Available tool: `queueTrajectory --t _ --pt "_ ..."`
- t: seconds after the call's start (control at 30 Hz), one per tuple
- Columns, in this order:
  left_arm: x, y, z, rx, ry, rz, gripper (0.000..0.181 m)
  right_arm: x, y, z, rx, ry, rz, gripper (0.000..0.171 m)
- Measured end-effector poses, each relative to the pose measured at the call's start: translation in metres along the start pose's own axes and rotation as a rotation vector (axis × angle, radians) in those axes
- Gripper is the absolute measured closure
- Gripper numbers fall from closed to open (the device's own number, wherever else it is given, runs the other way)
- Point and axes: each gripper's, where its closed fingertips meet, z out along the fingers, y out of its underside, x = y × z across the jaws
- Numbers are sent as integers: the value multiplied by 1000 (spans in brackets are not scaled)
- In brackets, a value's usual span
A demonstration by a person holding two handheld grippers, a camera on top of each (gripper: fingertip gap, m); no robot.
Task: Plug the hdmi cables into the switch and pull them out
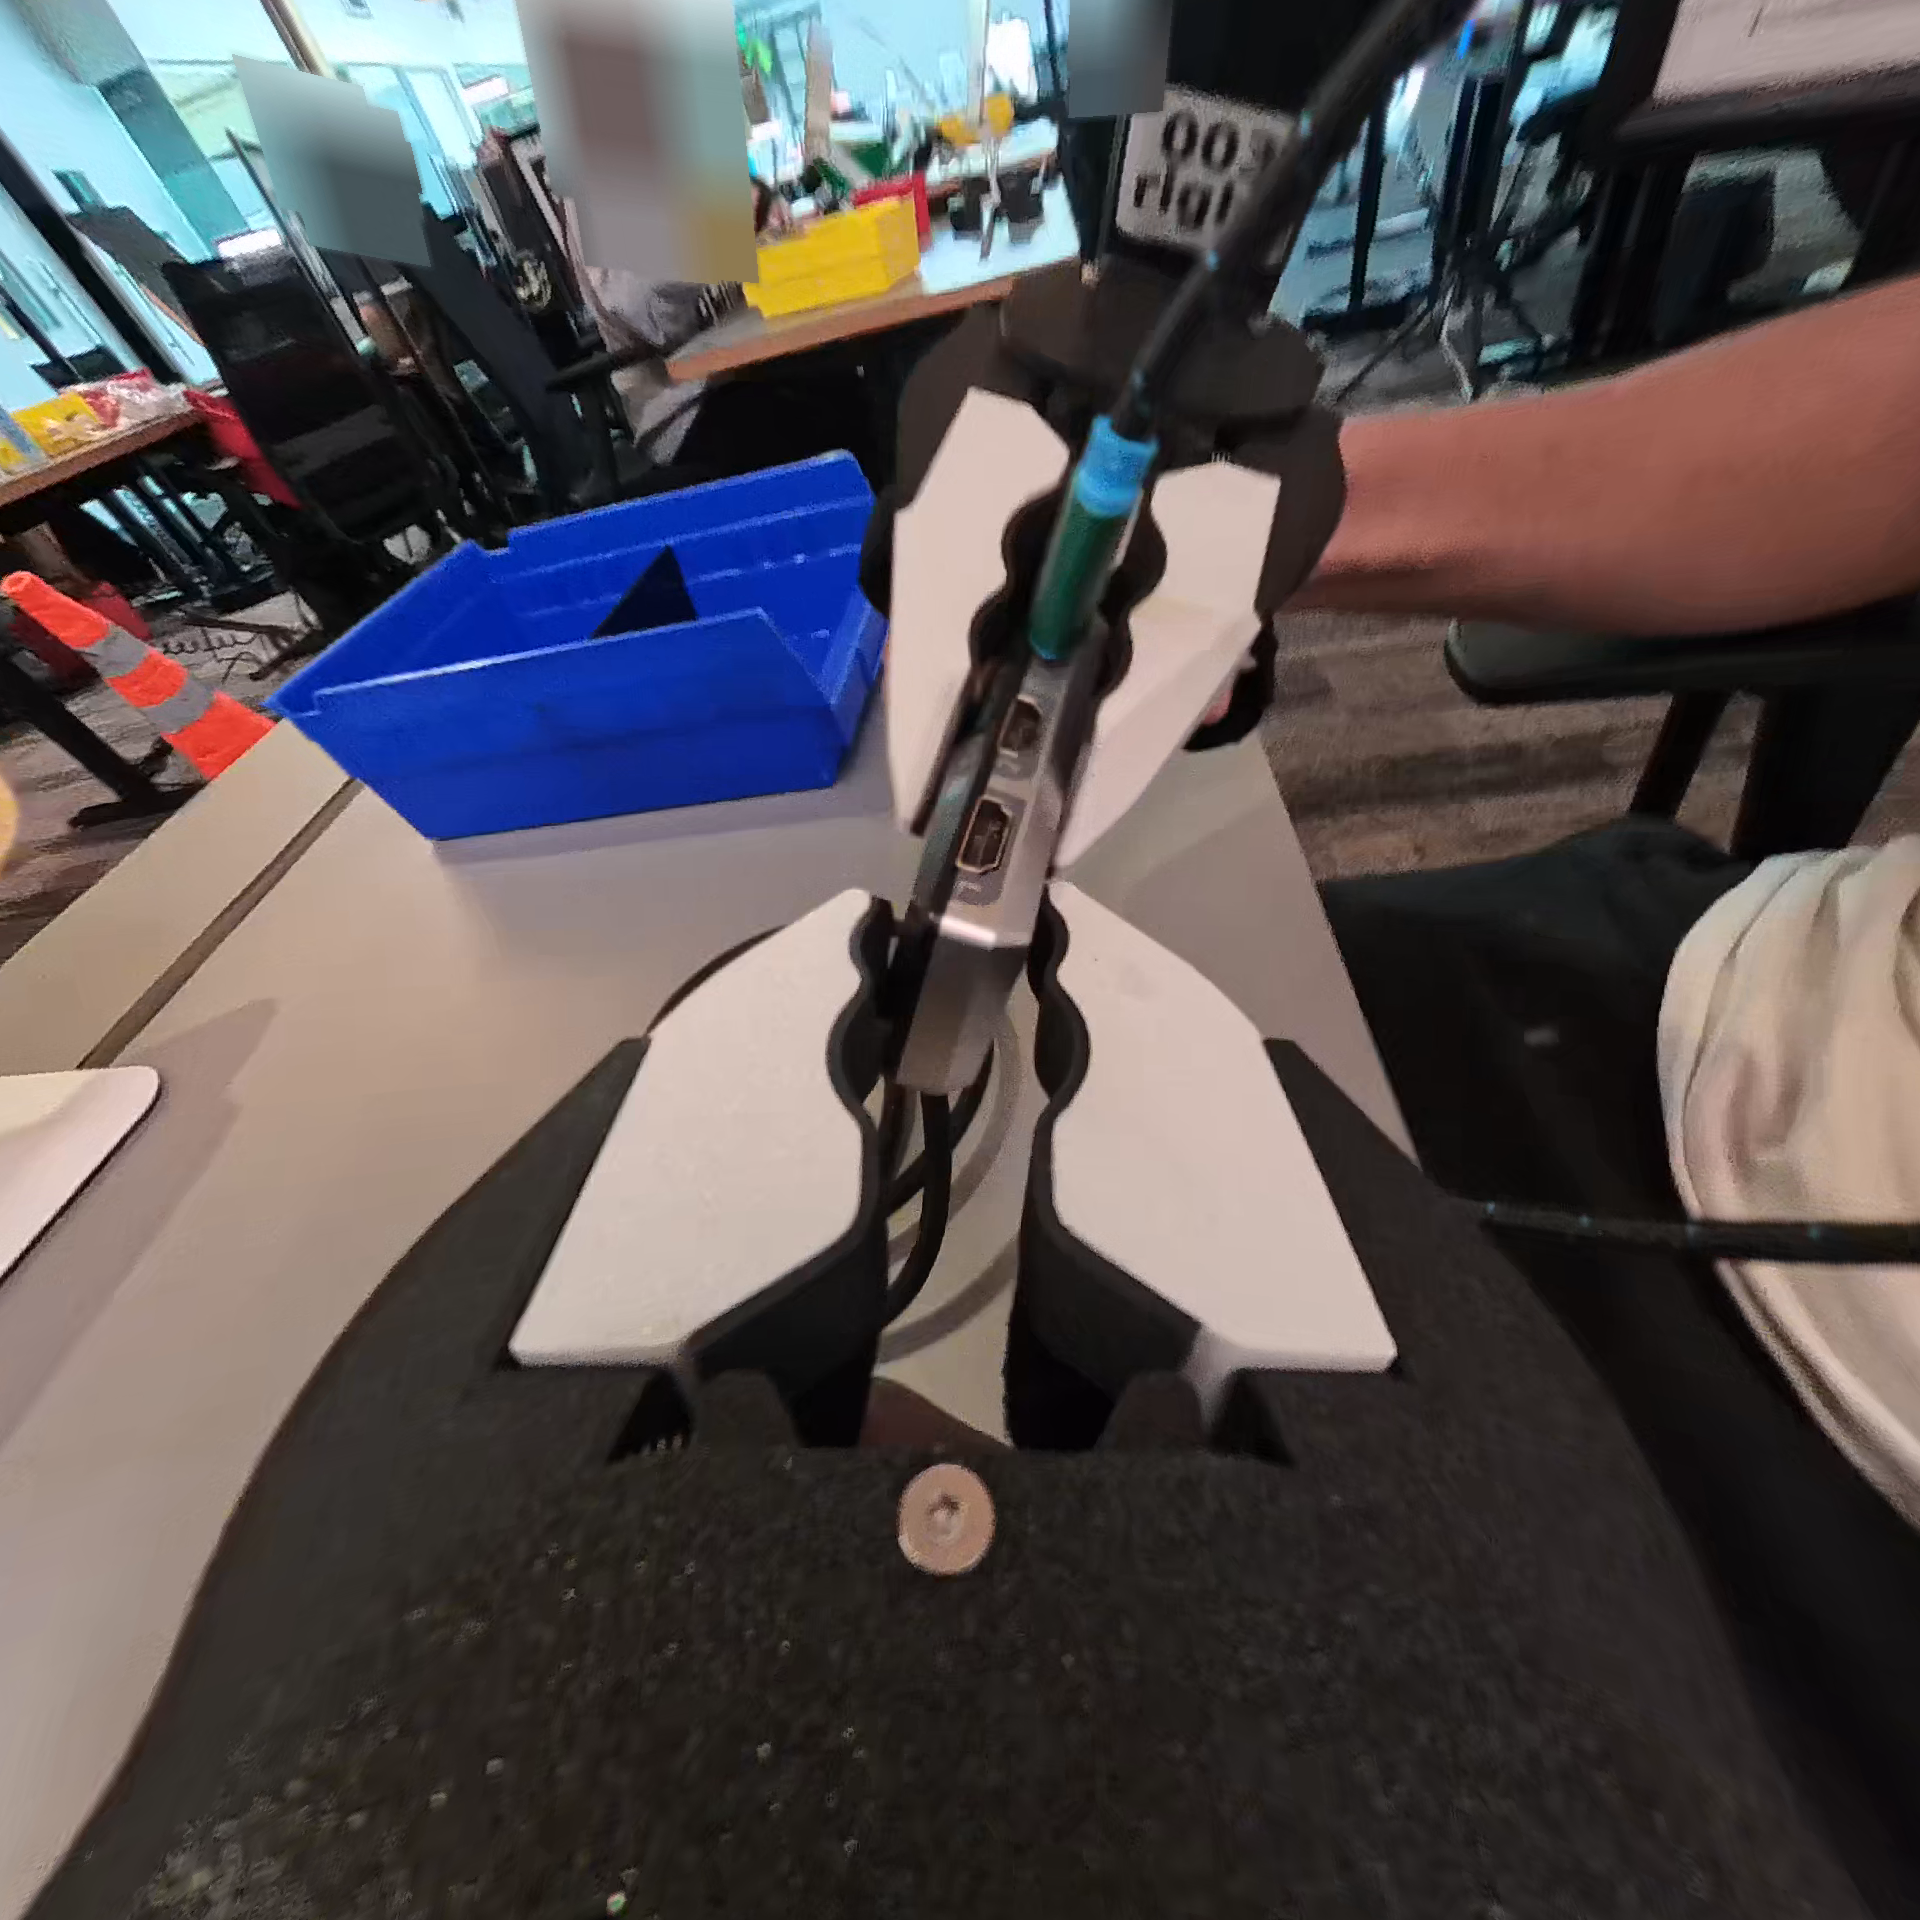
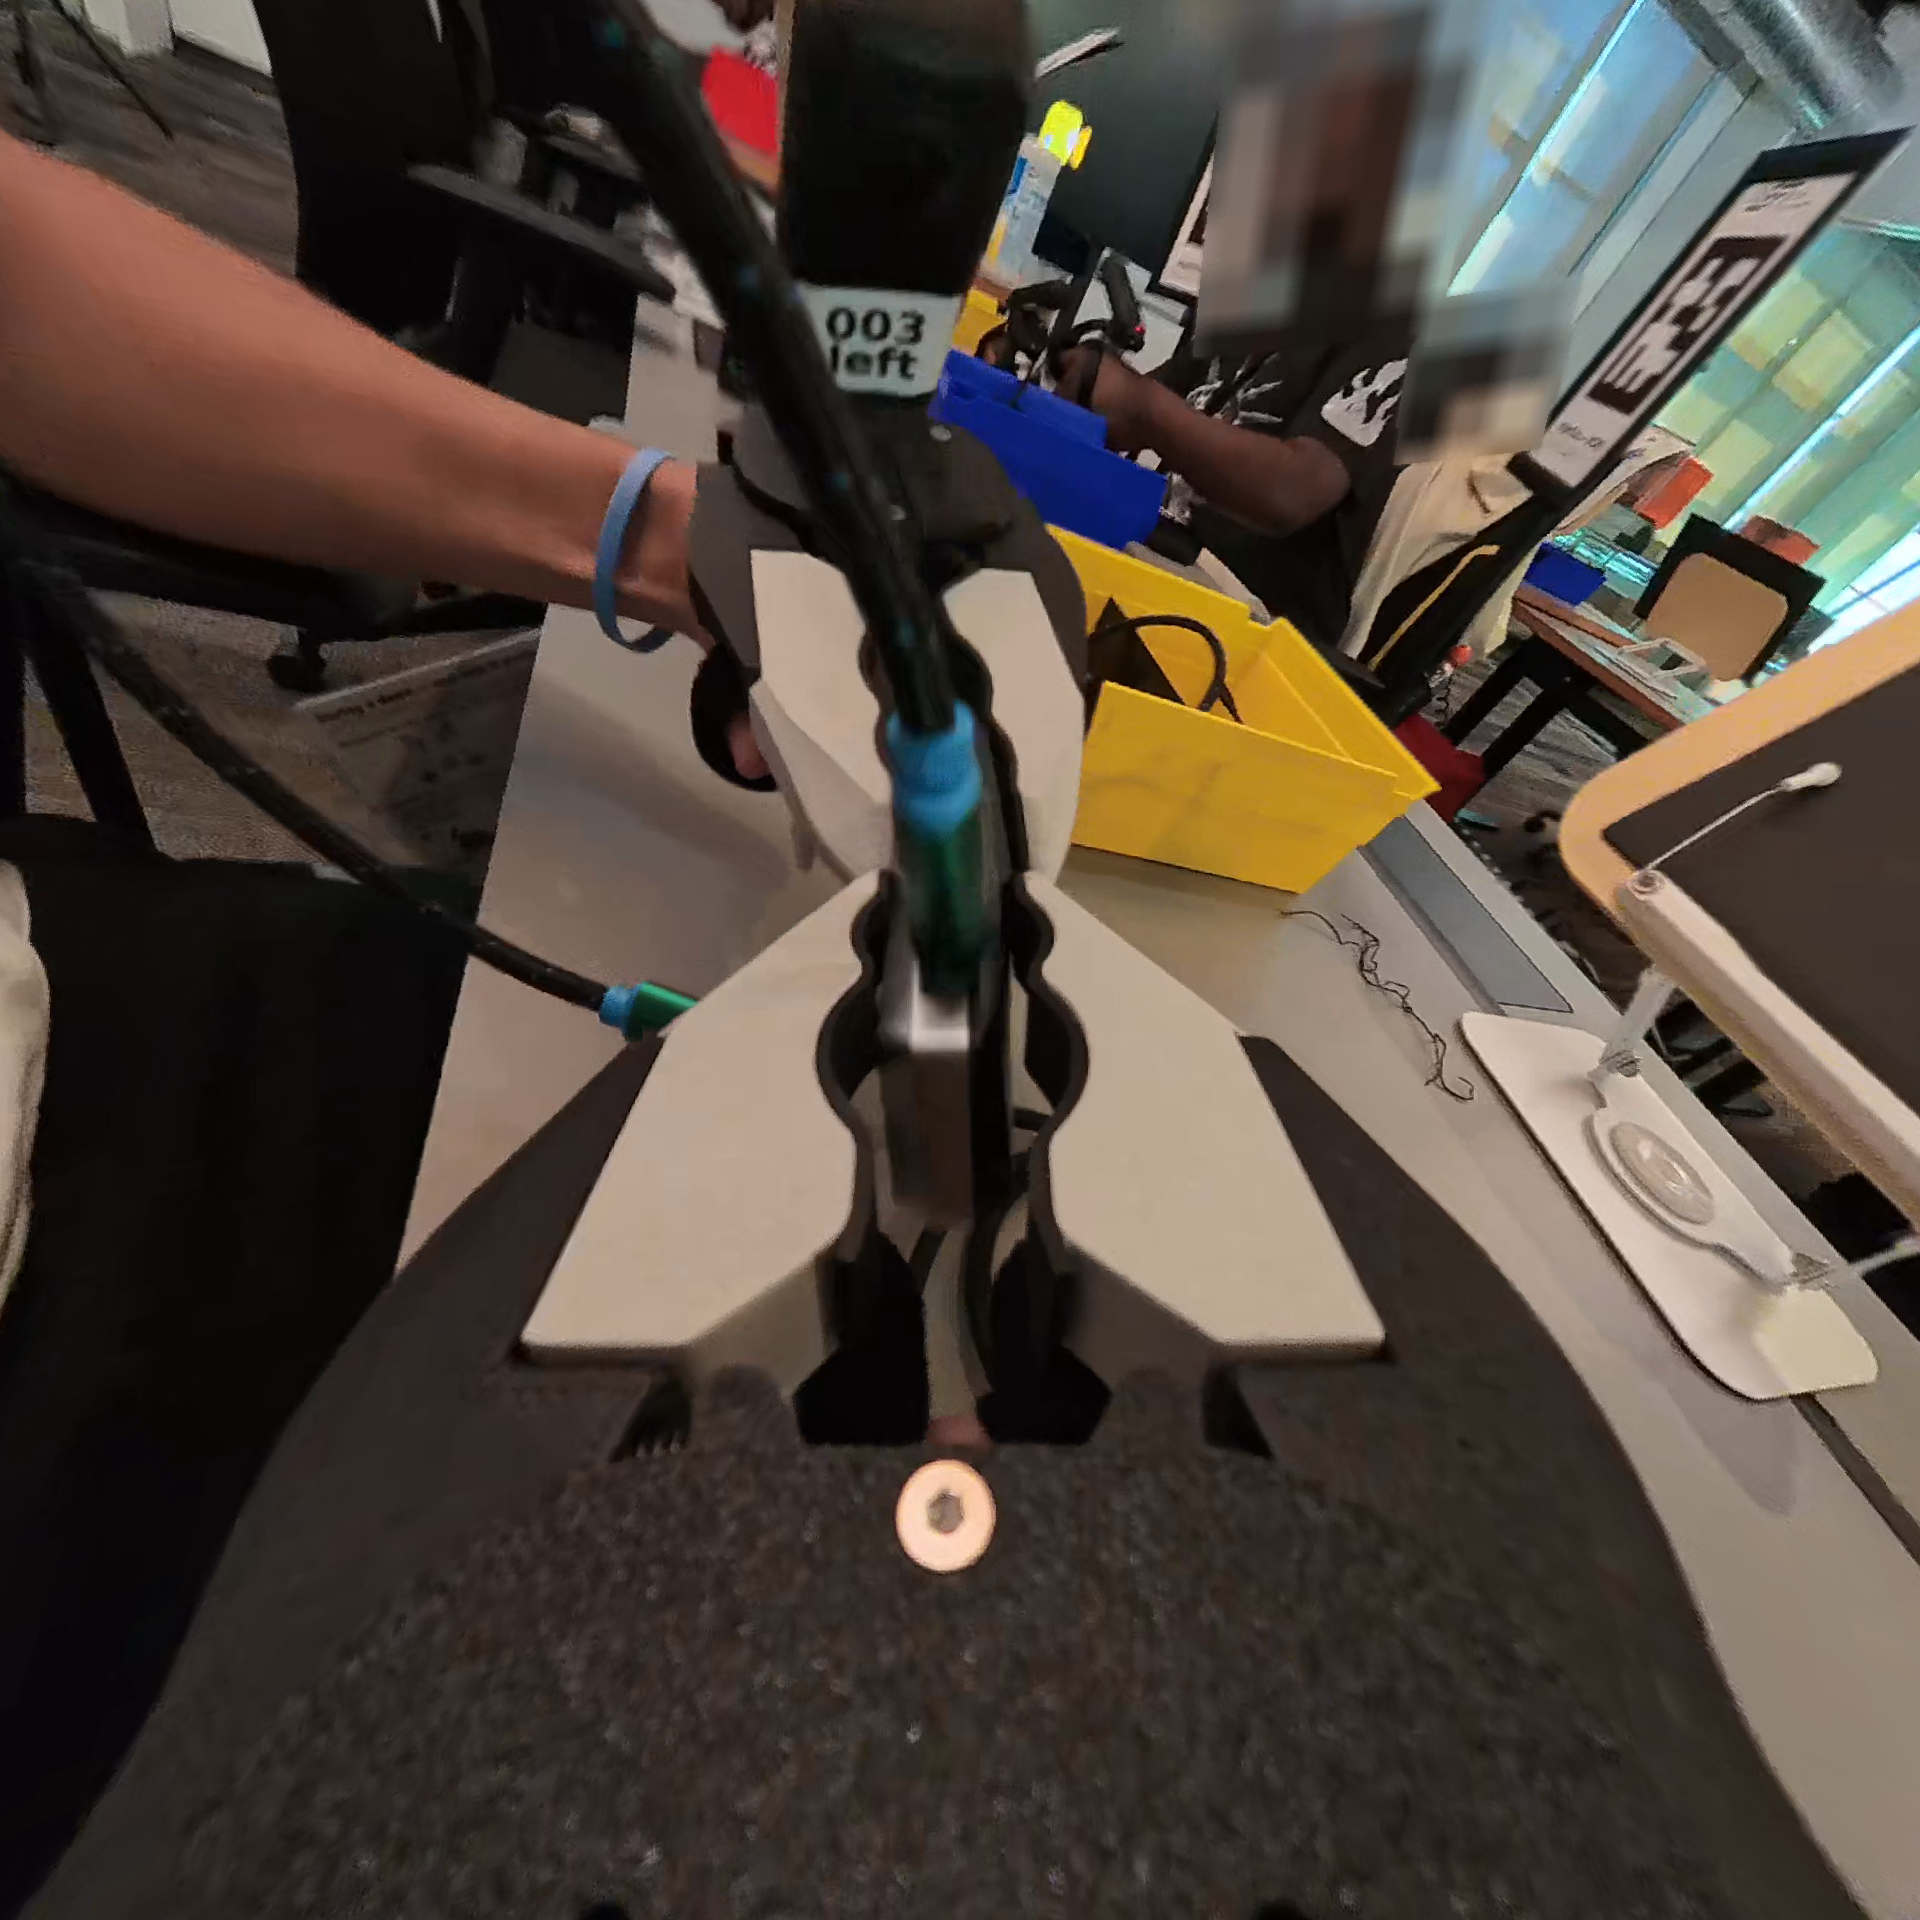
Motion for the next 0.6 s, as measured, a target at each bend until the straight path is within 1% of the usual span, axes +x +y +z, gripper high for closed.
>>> queueTrajectory --t 0.1,0.17,0.23,0.27,0.3,0.37,0.43,0.53,0.6 --pt "-4 4 -1 1 -25 -24 155 2 5 5 -41 9 -6 150" --pt "-10 4 -2 0 -56 -59 152 7 4 5 -58 38 -59 151" --pt "-31 9 -7 -31 -173 -82 150 19 6 8 -105 76 -131 151" --pt "-46 14 -14 -54 -258 -99 153 31 6 9 -141 119 -196 151" --pt "-62 20 -23 -84 -340 -122 156 49 6 10 -186 178 -271 151" --pt "-84 30 -46 -115 -489 -175 156 84 7 12 -281 249 -411 151" --pt "-92 37 -71 -139 -594 -201 156 121 11 15 -359 314 -553 151" --pt "-80 52 -112 -195 -764 -228 157 158 33 24 -442 357 -672 151" --pt "-57 65 -134 -189 -851 -297 160 159 59 32 -458 340 -659 151"
